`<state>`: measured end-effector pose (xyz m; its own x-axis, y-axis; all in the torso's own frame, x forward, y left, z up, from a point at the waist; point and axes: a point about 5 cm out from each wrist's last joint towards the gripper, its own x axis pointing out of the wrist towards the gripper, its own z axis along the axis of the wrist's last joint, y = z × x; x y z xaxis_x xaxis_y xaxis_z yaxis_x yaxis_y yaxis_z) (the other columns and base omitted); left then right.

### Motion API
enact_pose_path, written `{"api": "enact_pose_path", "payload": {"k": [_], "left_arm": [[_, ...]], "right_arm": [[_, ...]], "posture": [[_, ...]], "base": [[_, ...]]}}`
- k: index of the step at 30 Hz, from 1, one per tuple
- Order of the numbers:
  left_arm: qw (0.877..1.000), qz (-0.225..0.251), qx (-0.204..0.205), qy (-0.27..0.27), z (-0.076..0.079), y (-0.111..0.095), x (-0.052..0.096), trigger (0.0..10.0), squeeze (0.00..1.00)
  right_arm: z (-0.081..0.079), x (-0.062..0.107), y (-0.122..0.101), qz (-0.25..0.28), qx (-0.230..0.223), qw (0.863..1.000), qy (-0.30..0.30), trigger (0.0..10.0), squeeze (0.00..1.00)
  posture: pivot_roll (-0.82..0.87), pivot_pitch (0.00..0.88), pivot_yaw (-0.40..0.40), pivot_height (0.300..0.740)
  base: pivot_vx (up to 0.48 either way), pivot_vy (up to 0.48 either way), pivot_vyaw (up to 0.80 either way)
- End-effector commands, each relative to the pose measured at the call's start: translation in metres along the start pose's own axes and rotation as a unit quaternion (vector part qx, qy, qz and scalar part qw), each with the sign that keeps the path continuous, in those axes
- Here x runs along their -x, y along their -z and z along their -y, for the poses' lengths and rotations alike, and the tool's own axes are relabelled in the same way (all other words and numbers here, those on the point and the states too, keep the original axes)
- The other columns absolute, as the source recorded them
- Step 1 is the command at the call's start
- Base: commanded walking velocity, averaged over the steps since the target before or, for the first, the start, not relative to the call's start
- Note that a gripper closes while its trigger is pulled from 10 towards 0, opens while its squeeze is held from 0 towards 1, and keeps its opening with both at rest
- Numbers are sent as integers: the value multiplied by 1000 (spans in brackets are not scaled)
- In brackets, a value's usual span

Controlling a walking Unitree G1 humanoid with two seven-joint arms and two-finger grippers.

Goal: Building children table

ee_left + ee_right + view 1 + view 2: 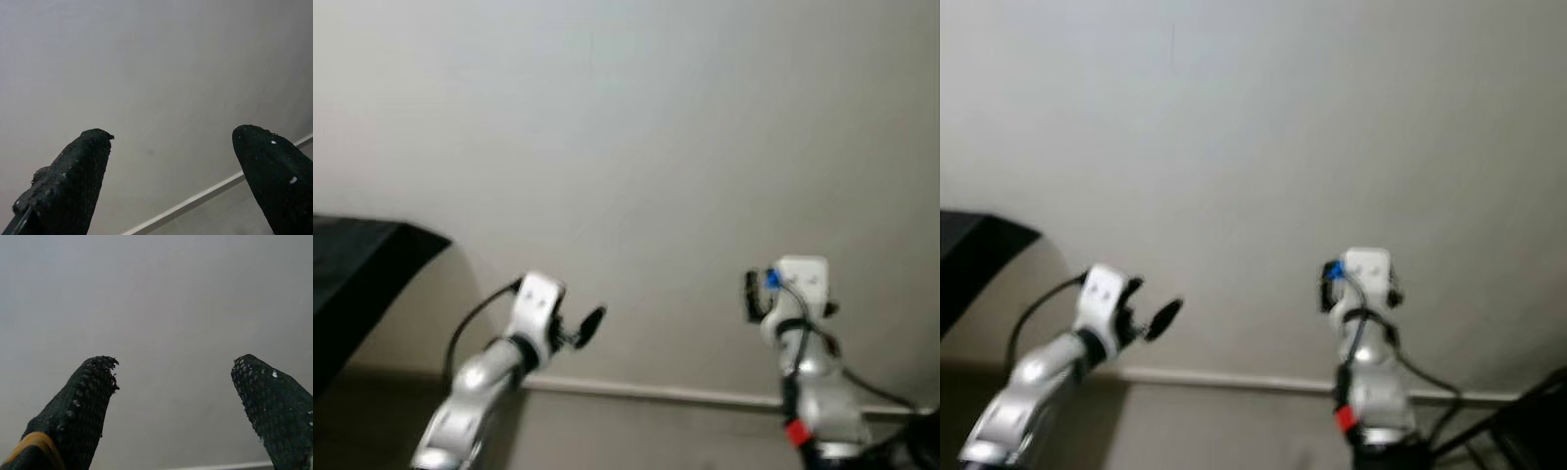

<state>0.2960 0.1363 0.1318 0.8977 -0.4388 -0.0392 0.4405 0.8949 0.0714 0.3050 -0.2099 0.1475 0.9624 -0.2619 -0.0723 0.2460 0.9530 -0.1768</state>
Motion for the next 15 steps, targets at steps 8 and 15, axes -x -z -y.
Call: {"api": "enact_pose_path", "payload": {"k": [8,15], "left_arm": [[1000,-5,1,6,3,2,-1,10000,0],[1000,-9,2,5,3,4,-2,10000,0]], "right_arm": [[6,0,2,-2,6,1000,11,10000,0],[6,1,6,-3,9,1000,11,10000,0]], "posture": [[34,0,-38,740],[32,0,-34,740]], "base": [[0,-286,0],[0,0,0]]}}
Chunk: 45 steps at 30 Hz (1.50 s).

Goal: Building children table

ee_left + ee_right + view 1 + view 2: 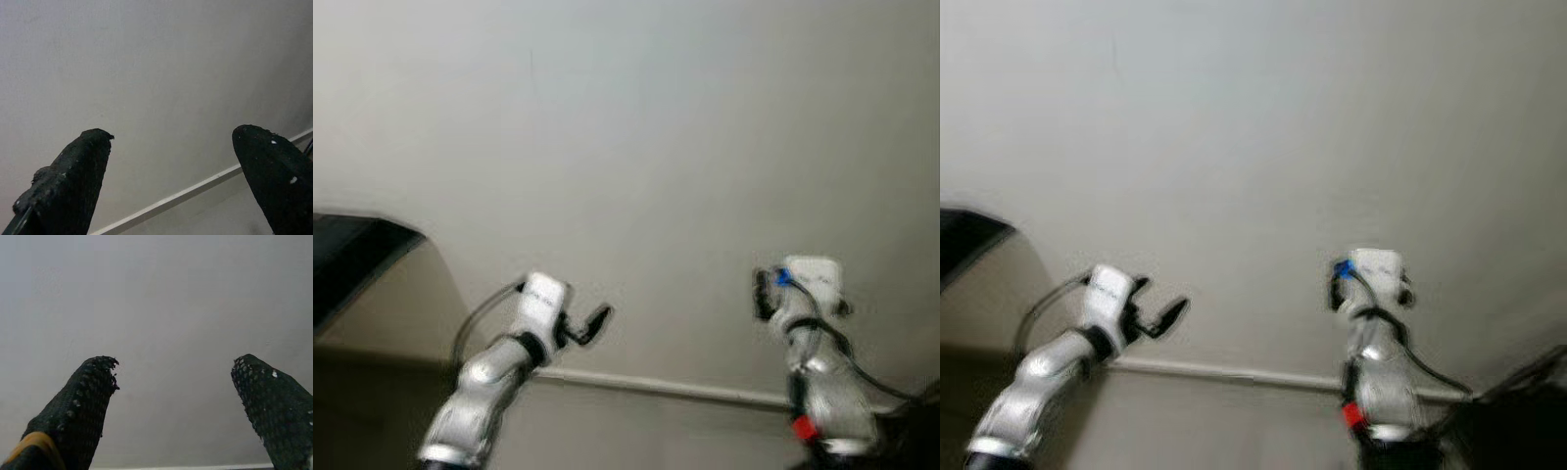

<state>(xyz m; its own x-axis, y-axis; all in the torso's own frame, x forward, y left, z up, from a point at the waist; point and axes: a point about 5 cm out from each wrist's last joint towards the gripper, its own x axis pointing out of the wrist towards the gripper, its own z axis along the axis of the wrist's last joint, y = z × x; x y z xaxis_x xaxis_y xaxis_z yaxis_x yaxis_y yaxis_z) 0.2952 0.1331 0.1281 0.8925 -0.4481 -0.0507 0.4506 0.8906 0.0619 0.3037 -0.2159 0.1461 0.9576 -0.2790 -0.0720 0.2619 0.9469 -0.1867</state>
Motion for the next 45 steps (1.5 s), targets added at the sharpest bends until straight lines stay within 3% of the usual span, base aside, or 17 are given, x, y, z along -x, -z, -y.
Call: {"api": "enact_pose_path", "payload": {"k": [1,8,17,30,45], "left_arm": [[1000,-3,-3,-1,-1,0,-1,10000,0],[1000,-5,-4,-5,-2,2,-2,10000,0],[1000,-2,-7,-7,-1,2,-2,10000,0],[1000,-3,-10,-19,0,3,-2,10000,0],[999,1,-3,-35,-2,3,0,10000,0]], "right_arm": [[0,1,3,-1,5,1000,2,10000,0],[-4,1,3,-2,22,999,-23,10000,0],[-13,4,0,9,63,995,-73,10000,0],[-27,13,-7,45,81,982,-162,10000,0],[-29,18,-12,67,90,978,-174,10000,0]], "posture": [[32,0,-34,740],[32,0,-36,740],[27,0,-41,740],[24,0,-49,740],[20,0,-54,740]], "base": [[0,0,0],[0,0,78],[0,0,800],[0,0,800],[0,0,800]]}}
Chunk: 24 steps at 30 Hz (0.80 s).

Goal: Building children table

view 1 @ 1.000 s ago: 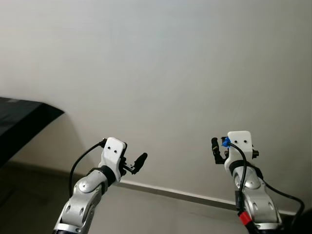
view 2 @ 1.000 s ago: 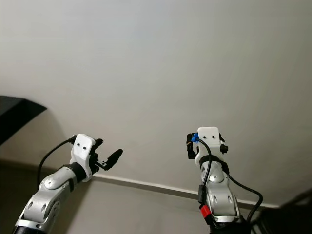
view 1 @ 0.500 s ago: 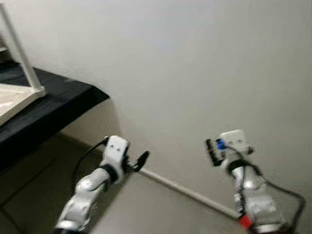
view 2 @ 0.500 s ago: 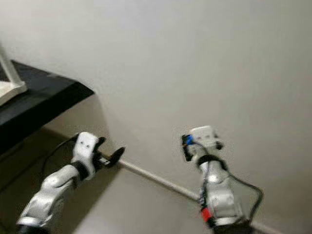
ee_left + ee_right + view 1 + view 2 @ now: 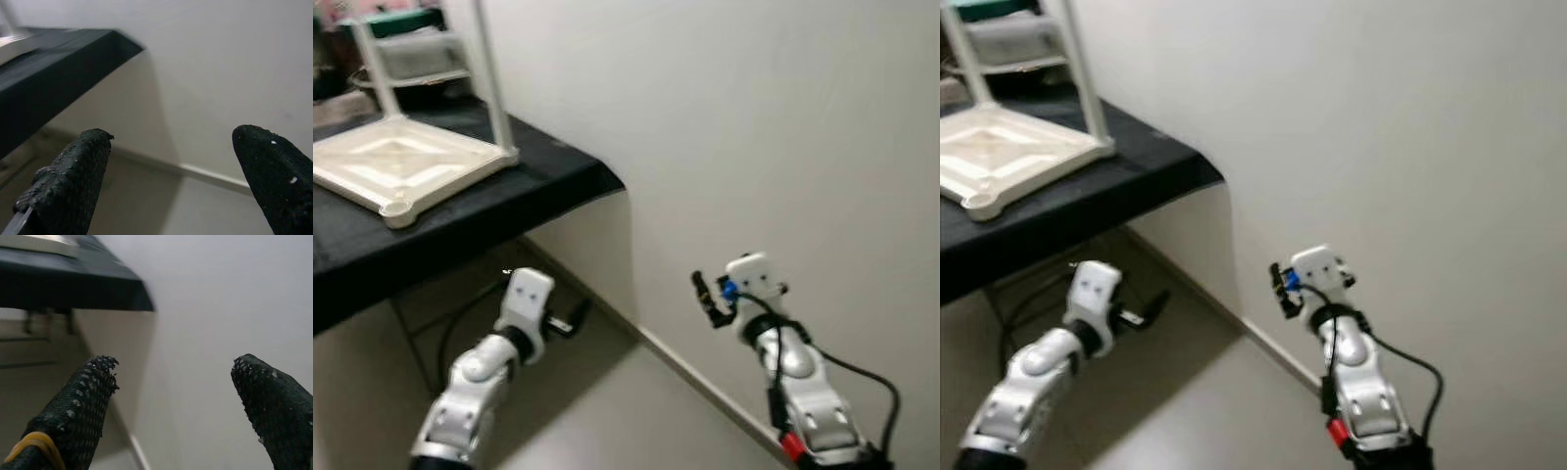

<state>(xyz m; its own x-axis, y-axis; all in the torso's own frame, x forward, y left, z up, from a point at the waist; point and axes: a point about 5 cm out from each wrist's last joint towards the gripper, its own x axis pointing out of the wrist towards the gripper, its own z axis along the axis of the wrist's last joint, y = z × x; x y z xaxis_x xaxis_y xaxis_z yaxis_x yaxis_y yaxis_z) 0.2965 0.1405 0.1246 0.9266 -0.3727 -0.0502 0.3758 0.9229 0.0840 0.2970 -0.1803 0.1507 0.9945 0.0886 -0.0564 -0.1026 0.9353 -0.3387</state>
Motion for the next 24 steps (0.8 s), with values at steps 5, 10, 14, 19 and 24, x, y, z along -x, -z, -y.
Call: {"api": "enact_pose_path", "payload": {"k": [5,10,14,19,24], "left_arm": [[1000,7,10,-4,2,-2,-2,10000,0],[1000,10,15,-11,0,-3,-2,10000,0],[1000,14,18,-17,-2,-4,-2,10000,0],[999,15,21,-20,-3,-5,-2,10000,0],[999,16,20,-20,-4,-5,-3,10000,0]], "right_arm": [[2,2,-4,14,6,1000,1,10000,0],[2,1,-5,19,6,1000,1,10000,0],[7,1,-5,24,-28,999,27,10000,0],[10,0,-3,19,-41,998,38,10000,0],[10,1,-1,16,-44,998,40,10000,0]], "posture": [[21,0,-54,740],[23,0,-54,740],[26,0,-53,740],[26,0,-51,740],[26,0,-48,740]], "base": [[0,0,800],[0,0,800],[94,0,600],[402,198,0],[389,278,0]]}}
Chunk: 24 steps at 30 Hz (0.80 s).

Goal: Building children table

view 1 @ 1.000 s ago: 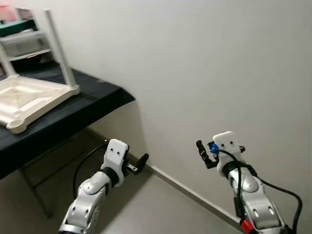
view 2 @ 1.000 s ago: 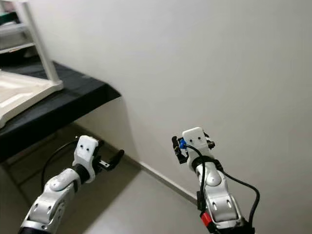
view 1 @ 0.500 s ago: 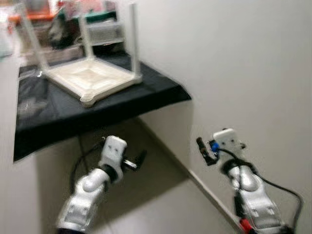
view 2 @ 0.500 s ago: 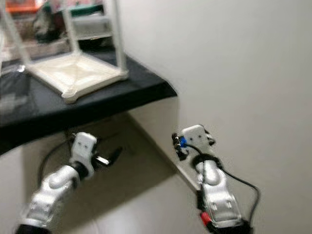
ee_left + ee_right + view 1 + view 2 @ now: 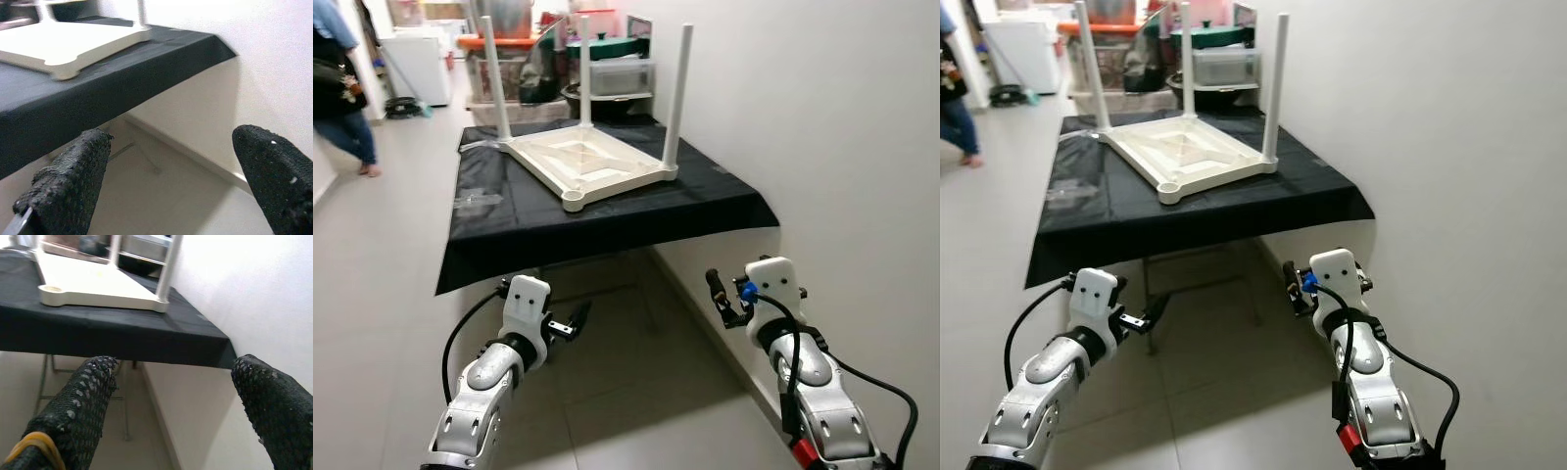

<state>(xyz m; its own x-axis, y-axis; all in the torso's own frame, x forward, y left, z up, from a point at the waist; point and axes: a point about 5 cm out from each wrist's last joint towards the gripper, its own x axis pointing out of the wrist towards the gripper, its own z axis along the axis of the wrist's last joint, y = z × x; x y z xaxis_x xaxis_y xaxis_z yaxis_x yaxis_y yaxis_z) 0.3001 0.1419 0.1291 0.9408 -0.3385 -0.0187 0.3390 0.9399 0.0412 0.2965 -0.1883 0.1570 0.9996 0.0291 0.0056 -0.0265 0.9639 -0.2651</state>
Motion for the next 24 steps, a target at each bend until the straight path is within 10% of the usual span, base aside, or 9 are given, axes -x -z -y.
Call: {"api": "enact_pose_path", "payload": {"k": [1,15,24], "left_arm": [[1000,1,-3,0,-1,0,0,10000,0],[1000,-4,-6,-6,-2,1,0,10000,0],[1000,-1,-18,0,-1,0,1,10000,0]], "right_arm": [[1,0,2,-5,-5,1000,3,10000,0],[-2,-1,2,-2,14,1000,-11,10000,0],[-8,-1,3,-4,18,999,-28,10000,0]], "posture": [[26,0,-48,740],[32,0,-55,740],[34,0,-54,740]], "base": [[379,285,0],[306,154,0],[0,0,708]]}}
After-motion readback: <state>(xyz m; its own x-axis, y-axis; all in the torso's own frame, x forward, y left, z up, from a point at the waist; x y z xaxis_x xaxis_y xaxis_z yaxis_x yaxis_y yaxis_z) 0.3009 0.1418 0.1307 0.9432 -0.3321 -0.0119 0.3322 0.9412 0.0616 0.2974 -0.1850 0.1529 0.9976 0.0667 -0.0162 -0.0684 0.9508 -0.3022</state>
